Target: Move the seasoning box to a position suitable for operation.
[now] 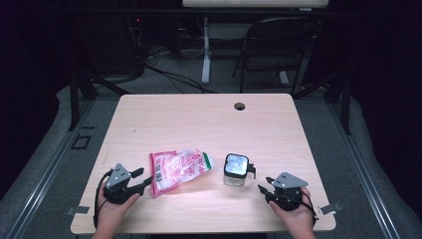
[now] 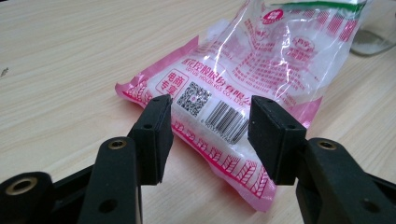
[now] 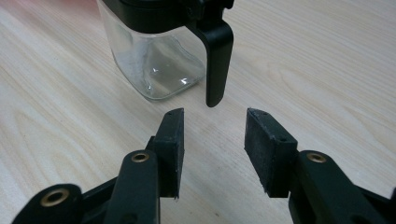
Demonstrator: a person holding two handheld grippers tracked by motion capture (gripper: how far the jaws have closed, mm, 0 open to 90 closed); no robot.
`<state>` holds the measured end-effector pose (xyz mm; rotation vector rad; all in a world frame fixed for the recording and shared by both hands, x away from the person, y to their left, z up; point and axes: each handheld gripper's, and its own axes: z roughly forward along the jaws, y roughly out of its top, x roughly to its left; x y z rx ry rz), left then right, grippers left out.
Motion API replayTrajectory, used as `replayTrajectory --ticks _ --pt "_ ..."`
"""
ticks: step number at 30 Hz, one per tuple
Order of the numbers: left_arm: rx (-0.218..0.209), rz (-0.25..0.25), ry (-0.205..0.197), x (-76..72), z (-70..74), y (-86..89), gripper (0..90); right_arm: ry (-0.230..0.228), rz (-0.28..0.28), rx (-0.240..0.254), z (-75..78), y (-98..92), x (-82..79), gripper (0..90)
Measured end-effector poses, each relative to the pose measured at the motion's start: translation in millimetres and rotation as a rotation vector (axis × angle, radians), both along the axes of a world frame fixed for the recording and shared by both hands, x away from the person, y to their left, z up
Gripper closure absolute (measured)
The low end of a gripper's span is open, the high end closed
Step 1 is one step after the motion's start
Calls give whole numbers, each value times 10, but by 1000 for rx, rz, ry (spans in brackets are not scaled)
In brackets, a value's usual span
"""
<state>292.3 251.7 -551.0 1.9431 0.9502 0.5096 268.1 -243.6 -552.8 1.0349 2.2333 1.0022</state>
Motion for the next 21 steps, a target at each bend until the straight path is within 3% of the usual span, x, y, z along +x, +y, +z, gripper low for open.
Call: replayTrajectory --ticks 7,13,19,21 --pt "19 -17 -5 -8 16 -39 515 -12 15 -9 13 31 -11 598" --pt "-4 -20 -17 -47 34 -60 521 -10 -11 45 51 3 -20 618" --pt "7 -31 -18 -57 38 -91 521 -18 -34 69 52 29 -11 620" --pt "3 -36 -22 -46 33 -101 521 -14 -28 55 37 50 14 618"
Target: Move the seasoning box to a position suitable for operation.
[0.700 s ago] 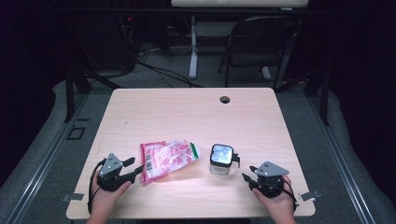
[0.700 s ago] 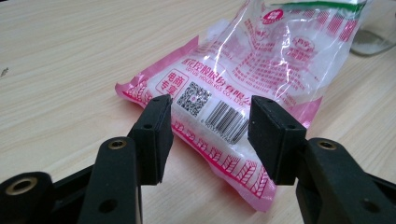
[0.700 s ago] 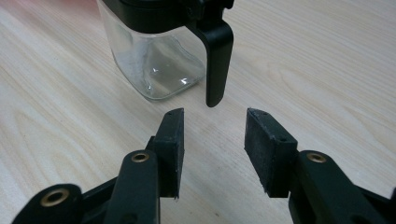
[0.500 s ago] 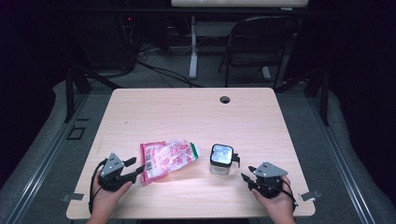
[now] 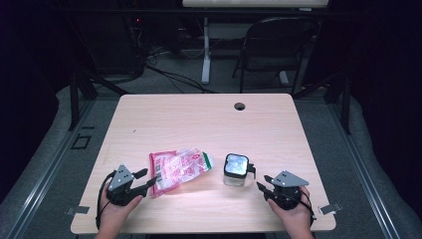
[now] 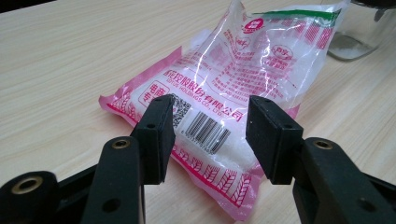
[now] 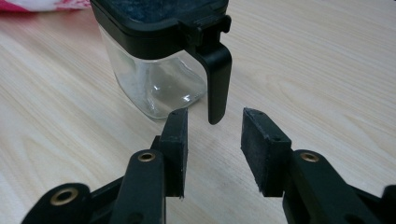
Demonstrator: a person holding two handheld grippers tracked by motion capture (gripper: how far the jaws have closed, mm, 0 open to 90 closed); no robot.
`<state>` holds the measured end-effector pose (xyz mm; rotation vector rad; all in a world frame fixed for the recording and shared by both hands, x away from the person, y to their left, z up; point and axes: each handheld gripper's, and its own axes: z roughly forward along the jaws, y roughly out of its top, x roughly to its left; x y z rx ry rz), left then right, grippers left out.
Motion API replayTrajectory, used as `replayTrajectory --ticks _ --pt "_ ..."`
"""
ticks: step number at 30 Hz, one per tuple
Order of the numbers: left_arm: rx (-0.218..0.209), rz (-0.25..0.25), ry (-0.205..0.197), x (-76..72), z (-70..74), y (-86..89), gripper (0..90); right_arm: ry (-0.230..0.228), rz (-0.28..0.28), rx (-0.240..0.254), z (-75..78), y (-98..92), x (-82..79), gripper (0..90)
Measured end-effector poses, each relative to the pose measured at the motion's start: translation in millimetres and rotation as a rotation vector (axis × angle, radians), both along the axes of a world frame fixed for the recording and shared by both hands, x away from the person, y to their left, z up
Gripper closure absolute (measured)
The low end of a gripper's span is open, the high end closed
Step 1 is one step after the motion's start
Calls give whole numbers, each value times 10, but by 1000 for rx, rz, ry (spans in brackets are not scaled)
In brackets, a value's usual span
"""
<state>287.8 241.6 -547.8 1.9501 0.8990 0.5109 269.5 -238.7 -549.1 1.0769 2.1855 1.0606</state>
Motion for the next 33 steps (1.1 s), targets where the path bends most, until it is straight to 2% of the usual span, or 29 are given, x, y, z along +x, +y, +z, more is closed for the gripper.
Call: replayTrajectory --ticks 2,8,16,17,19,21,23,27,33 --pt "3 -2 2 -6 -3 -2 524 0 1 -9 -17 21 28 616" --pt "-6 3 -8 -48 11 26 526 9 -11 30 -59 89 136 622" --pt "11 18 0 -137 -6 80 527 19 -12 -22 -70 172 285 667" --pt "18 23 1 -155 -4 95 527 42 -11 -16 -55 172 321 673" --pt "20 37 -4 -193 5 127 527 47 -14 -8 -61 176 339 678" --pt "11 46 -7 -222 13 165 527 70 -11 -2 -78 178 374 688" --pt "8 58 -7 -251 11 198 527 90 -9 -16 -85 181 420 710" --pt "5 80 -3 -297 10 265 527 99 3 -43 -87 208 453 737" --pt "10 85 4 -301 1 291 527 112 12 -69 -97 226 467 761"
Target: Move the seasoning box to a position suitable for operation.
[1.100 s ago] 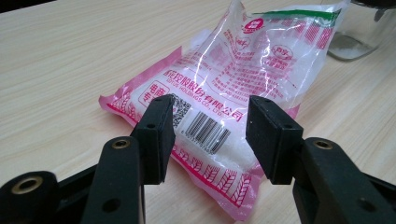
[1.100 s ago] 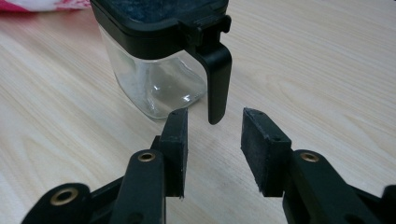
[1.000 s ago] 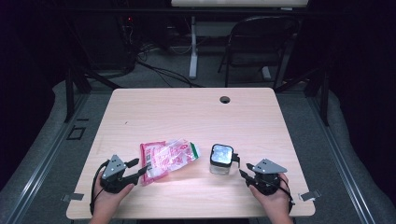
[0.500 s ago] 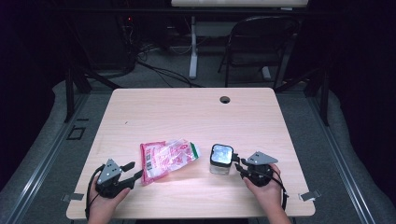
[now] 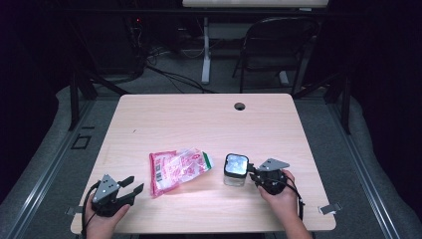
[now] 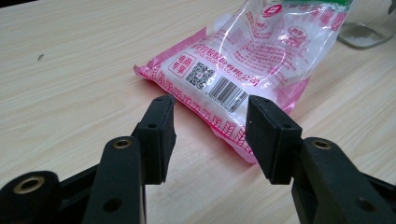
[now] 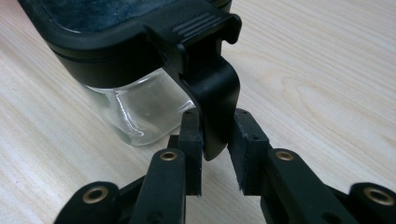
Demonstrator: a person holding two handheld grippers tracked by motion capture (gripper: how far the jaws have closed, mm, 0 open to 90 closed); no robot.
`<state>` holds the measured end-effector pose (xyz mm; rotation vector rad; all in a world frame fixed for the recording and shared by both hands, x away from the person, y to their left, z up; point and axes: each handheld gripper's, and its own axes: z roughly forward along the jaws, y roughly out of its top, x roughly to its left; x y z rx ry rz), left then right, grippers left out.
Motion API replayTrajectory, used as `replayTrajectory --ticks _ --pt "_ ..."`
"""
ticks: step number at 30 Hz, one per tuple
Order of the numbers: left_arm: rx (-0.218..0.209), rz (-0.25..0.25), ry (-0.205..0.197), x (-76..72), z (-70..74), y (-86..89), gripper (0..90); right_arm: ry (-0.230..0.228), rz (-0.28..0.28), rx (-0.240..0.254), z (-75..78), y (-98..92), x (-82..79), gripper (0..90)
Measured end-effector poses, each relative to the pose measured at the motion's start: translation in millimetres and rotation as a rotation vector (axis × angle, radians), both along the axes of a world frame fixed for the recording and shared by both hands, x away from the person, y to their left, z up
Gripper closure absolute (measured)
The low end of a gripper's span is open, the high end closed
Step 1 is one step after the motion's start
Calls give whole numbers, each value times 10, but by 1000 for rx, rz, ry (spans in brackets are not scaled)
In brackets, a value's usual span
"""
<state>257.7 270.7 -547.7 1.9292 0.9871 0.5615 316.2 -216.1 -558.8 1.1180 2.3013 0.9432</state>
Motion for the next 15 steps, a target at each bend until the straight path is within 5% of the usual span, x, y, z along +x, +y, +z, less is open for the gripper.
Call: replayTrajectory --ticks 15 --pt "6 -9 -12 -10 10 -35 527 -6 42 -22 11 -9 -28 764"
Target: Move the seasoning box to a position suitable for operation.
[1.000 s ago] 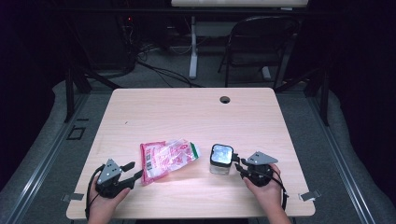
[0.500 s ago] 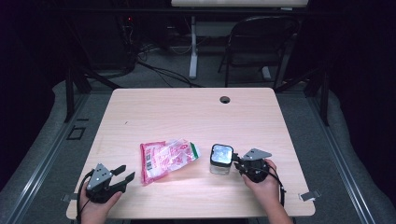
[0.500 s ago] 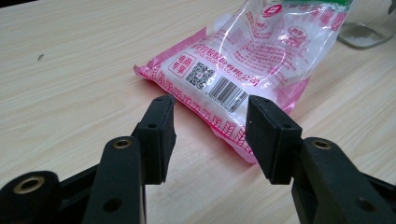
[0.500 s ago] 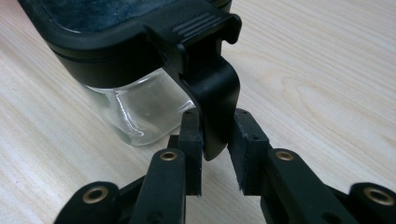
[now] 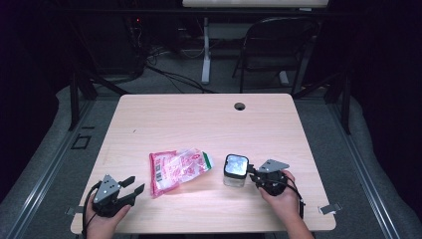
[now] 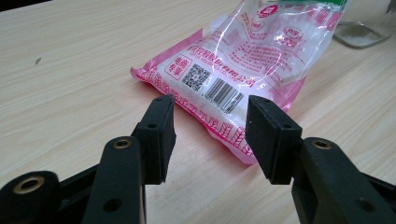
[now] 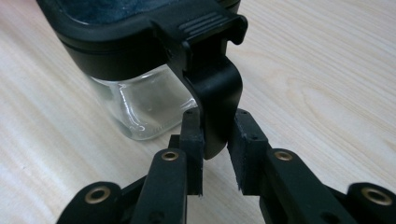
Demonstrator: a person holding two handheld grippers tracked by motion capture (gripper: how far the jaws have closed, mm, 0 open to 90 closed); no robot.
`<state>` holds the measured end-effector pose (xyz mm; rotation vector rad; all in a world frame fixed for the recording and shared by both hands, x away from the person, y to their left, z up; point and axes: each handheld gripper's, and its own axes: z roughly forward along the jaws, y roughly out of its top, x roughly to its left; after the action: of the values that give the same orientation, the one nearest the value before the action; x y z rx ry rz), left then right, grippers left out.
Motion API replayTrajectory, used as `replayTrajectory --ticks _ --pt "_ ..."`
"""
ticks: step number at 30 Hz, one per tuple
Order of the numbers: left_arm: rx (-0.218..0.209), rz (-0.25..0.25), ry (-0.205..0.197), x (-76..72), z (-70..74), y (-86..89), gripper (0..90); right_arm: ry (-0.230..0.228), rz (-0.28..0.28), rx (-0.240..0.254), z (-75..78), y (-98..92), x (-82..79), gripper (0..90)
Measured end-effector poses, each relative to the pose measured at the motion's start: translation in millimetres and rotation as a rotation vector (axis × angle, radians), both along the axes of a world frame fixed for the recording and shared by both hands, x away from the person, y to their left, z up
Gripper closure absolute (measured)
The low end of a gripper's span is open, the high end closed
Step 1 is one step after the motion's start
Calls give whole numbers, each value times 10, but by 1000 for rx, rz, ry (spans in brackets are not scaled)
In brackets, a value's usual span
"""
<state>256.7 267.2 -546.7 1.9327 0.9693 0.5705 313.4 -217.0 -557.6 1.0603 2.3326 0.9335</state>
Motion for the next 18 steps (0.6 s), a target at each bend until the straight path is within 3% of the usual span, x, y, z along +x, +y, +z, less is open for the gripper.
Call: replayTrajectory --ticks 10,18 --pt "11 -16 -8 3 6 -32 527 17 68 2 21 30 -104 763" --pt "22 -23 -12 1 14 -57 527 38 129 1 34 160 -189 759"
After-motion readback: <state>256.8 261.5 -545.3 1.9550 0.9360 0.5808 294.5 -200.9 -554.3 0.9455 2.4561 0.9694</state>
